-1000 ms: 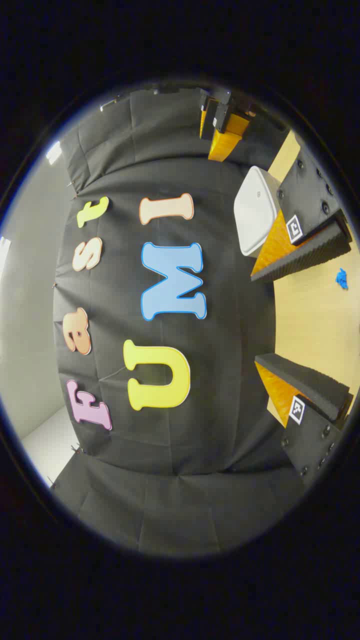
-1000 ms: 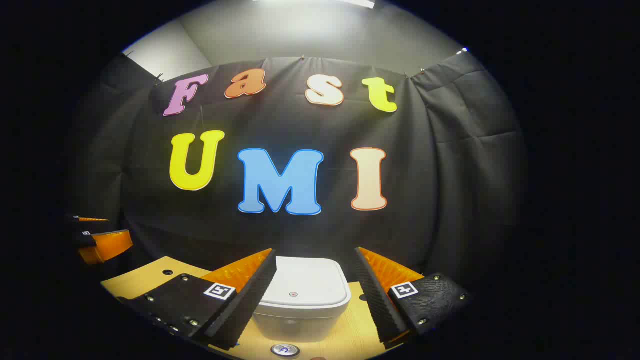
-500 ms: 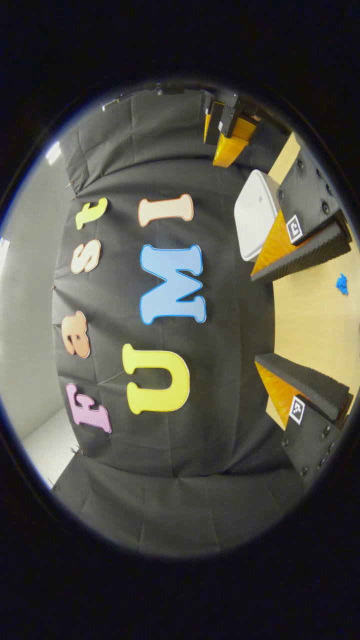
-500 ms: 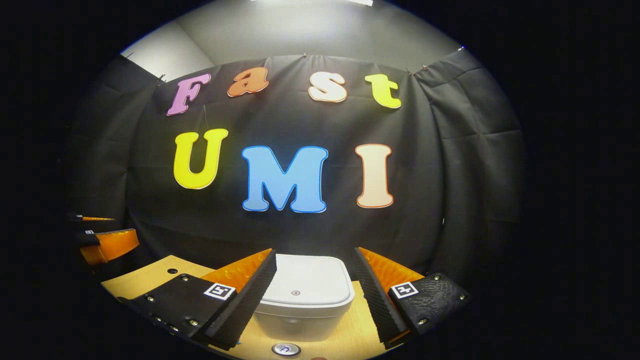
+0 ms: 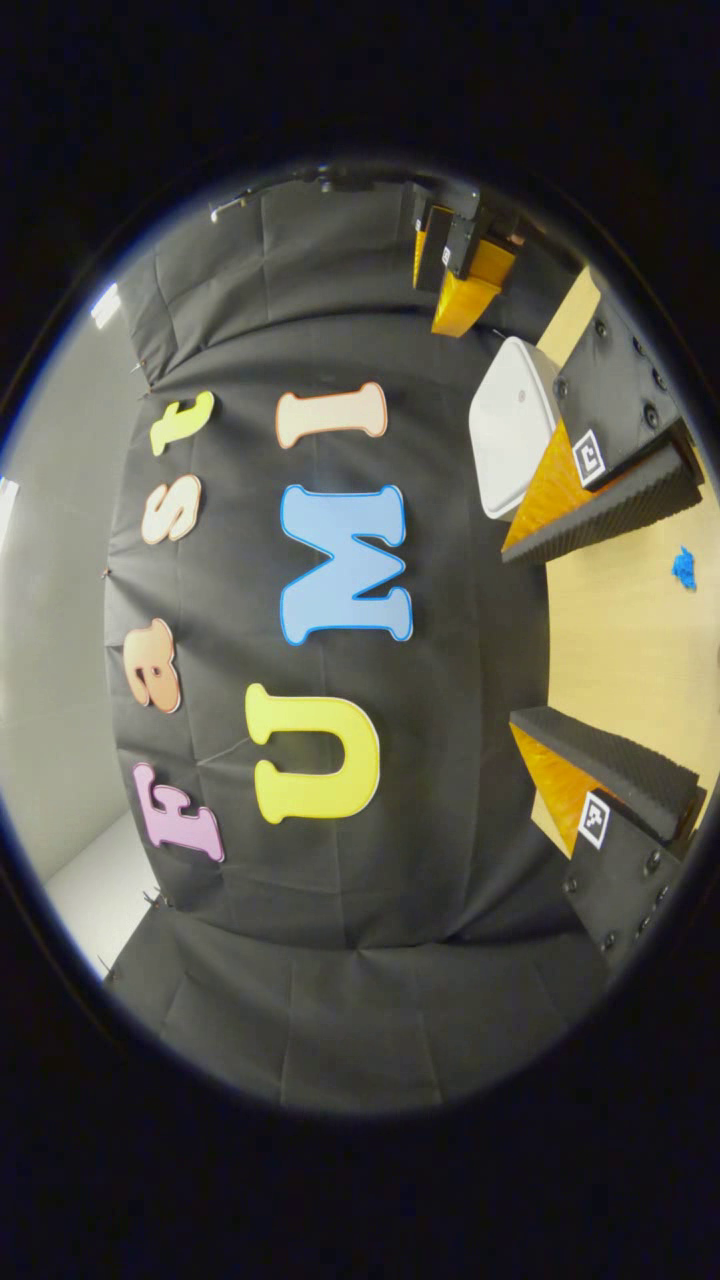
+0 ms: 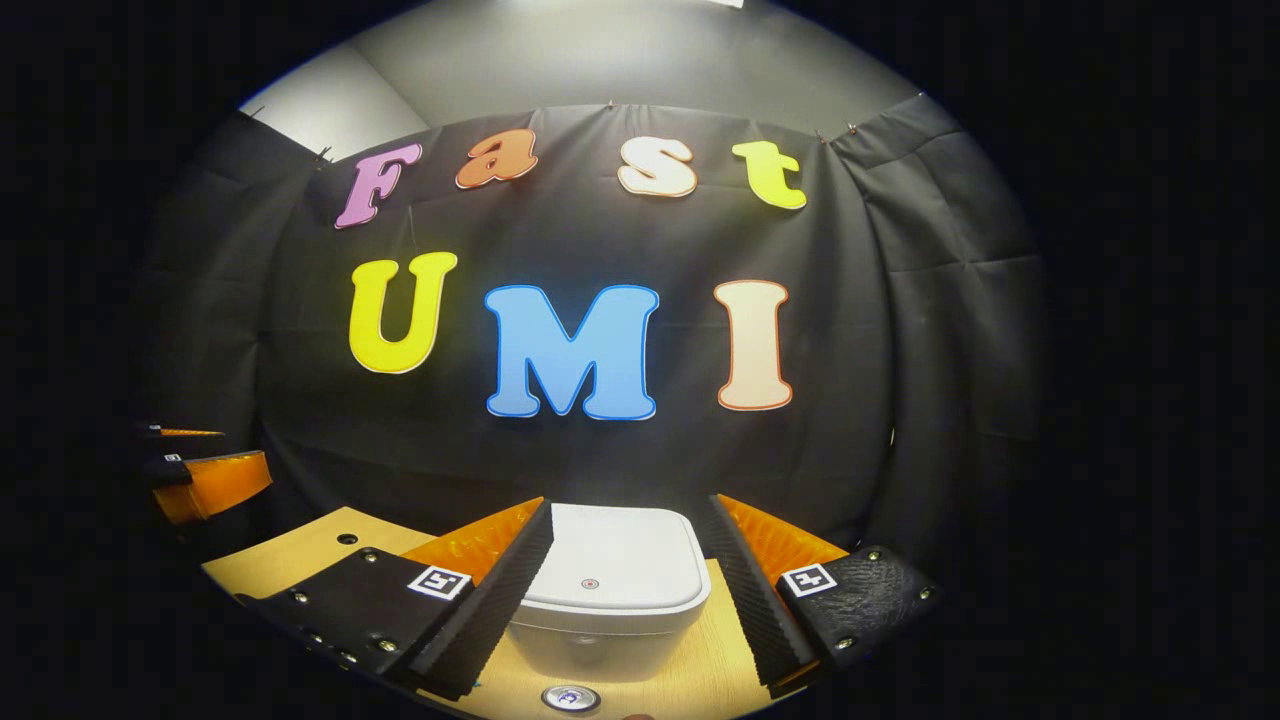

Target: Press the lid of the desktop garbage bin to open it, pick up the crumpled paper on the desktop and throw it into the bin, then pick up the pop can on the desktop and drop it into the bin, and finally close the garbage bin lid.

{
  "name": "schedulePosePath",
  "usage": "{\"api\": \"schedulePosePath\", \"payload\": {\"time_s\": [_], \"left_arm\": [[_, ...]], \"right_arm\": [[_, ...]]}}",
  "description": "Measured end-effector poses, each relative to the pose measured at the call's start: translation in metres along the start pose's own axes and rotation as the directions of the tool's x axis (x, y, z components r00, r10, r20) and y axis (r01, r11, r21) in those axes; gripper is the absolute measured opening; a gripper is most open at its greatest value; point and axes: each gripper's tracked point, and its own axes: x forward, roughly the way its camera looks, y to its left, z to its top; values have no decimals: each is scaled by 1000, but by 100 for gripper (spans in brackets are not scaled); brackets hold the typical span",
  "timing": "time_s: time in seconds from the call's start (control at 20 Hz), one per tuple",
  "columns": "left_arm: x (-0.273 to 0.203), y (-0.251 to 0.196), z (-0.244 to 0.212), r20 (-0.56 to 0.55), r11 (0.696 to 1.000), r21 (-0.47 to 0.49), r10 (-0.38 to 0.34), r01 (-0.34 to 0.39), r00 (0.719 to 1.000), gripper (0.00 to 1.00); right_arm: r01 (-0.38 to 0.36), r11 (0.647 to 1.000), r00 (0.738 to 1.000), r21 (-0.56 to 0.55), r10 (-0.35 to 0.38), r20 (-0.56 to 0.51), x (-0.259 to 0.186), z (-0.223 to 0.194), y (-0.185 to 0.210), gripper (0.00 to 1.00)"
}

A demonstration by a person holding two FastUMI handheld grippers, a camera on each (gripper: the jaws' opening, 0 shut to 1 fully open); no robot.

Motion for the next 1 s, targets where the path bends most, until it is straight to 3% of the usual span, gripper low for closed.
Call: {"api": "schedulePosePath", "payload": {"time_s": [0.35, 1.0], "left_arm": [[-1, -1, -1, -1, 1000, 3, 5, -5, 1000, 95], [-1, 12, -6, -13, 999, -7, 46, -46, 999, 95]], "right_arm": [[-5, 1000, 1000, 8, 6, -20, 22, -3, -4, 98], [-25, 999, 986, 20, 28, -163, 64, -57, 3, 98]]}}
